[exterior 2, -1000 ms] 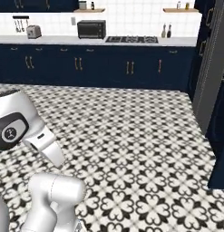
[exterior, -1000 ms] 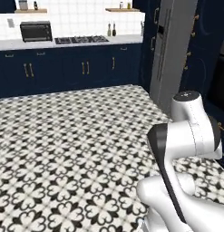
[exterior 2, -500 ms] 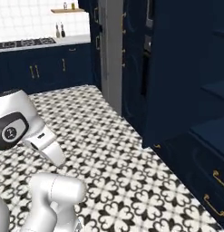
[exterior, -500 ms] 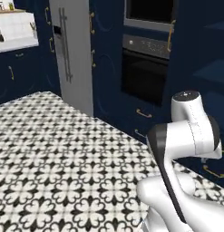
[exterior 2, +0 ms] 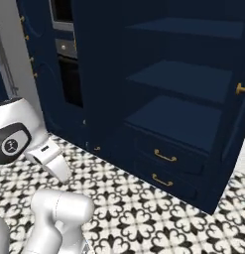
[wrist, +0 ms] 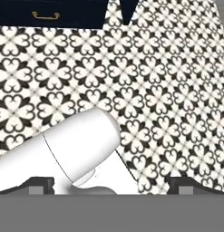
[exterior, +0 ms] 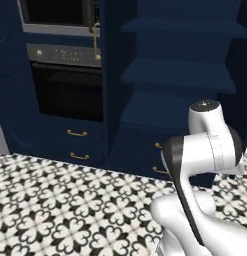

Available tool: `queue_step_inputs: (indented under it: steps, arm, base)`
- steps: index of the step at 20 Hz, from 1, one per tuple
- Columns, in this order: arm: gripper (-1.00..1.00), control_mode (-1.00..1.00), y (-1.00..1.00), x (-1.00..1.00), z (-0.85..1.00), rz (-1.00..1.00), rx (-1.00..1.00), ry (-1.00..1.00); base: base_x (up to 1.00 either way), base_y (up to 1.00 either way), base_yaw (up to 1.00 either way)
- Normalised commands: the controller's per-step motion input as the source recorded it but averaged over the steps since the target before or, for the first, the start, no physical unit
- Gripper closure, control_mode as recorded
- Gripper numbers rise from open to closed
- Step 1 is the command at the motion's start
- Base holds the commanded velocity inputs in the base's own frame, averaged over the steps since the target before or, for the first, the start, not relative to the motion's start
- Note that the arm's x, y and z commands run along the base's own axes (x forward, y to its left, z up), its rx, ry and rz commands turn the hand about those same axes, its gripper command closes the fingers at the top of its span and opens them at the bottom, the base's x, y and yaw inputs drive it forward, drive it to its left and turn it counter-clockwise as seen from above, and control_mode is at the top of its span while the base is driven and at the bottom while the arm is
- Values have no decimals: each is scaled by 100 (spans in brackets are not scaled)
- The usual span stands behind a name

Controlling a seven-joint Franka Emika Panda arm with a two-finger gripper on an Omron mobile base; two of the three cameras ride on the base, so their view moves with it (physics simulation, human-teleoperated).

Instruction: Pick the kettle from the counter and place it on the tray. Then pick the mug from the cabinet and place it on the tray. Then close the cabinet doors.

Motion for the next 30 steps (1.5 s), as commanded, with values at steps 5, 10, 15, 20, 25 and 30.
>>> queue_step_inputs:
  steps: [5,10,15,20,25,30]
  arm:
    - [-100,100,0,0,0,0,0,0]
    - [-100,100,0,0,0,0,0,0]
    - [-100,100,0,0,0,0,0,0]
    - [-100,100,0,0,0,0,0,0]
    - [-100,100,0,0,0,0,0,0]
    - [-100,100,0,0,0,0,0,0]
  base:
    - [23,48,-55]
    - [63,33,-19]
    - [67,3,-16]
    - [64,2,-27]
    - [56,17,-24]
    - [50,30,-16]
